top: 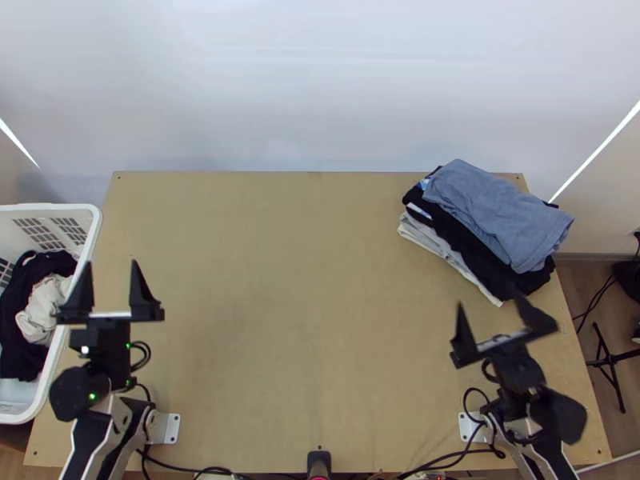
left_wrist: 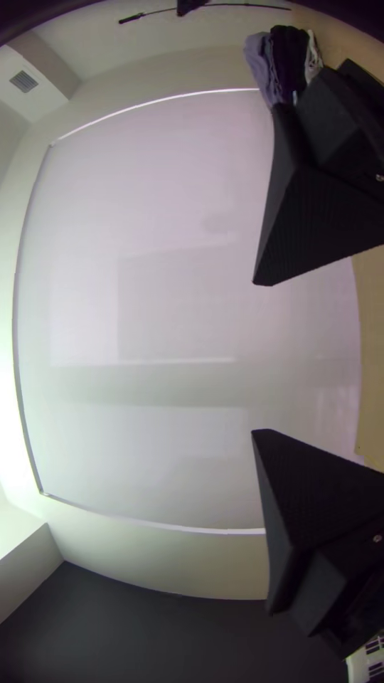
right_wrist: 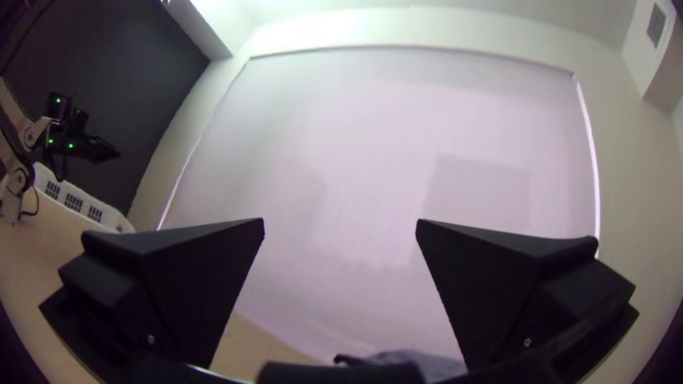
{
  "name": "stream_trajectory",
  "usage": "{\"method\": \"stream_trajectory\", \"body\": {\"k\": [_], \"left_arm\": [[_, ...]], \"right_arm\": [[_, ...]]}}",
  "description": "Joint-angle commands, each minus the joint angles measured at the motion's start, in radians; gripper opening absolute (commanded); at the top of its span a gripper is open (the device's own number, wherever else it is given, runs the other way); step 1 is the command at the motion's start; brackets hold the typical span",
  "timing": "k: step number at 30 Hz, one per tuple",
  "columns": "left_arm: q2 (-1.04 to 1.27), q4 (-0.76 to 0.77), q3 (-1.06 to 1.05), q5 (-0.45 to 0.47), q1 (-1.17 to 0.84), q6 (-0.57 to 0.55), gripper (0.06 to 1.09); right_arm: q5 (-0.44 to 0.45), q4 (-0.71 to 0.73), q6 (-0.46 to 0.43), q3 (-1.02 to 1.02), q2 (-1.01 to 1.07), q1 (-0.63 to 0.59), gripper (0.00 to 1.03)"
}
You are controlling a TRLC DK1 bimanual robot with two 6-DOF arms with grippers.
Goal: Fold the t-shirt
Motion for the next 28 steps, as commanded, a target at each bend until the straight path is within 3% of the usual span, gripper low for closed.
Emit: {"method": "stream_trajectory", "body": {"k": [1, 4, 7, 28], "left_arm": [[-0.192, -0.213, -0.139, 0.06, -0.002, -0.085, 1.04], [-0.192, -0.36, -0.139, 0.06, 0.014, -0.178, 1.04], [-0.189, -0.51, -0.136, 0.06, 0.015, -0.227, 1.04], [-0.189, -0.51, -0.134, 0.075, 0.083, -0.191, 1.04]], "right_arm": [[0.021, -0.396, 0.13, -0.035, -0.025, -0.008, 0.99], [0.021, -0.576, 0.188, -0.032, -0.025, -0.014, 0.99], [0.022, -0.577, 0.198, -0.031, -0.023, -0.011, 0.99], [0.022, -0.579, 0.196, -0.031, -0.022, -0.011, 0.99]]}}
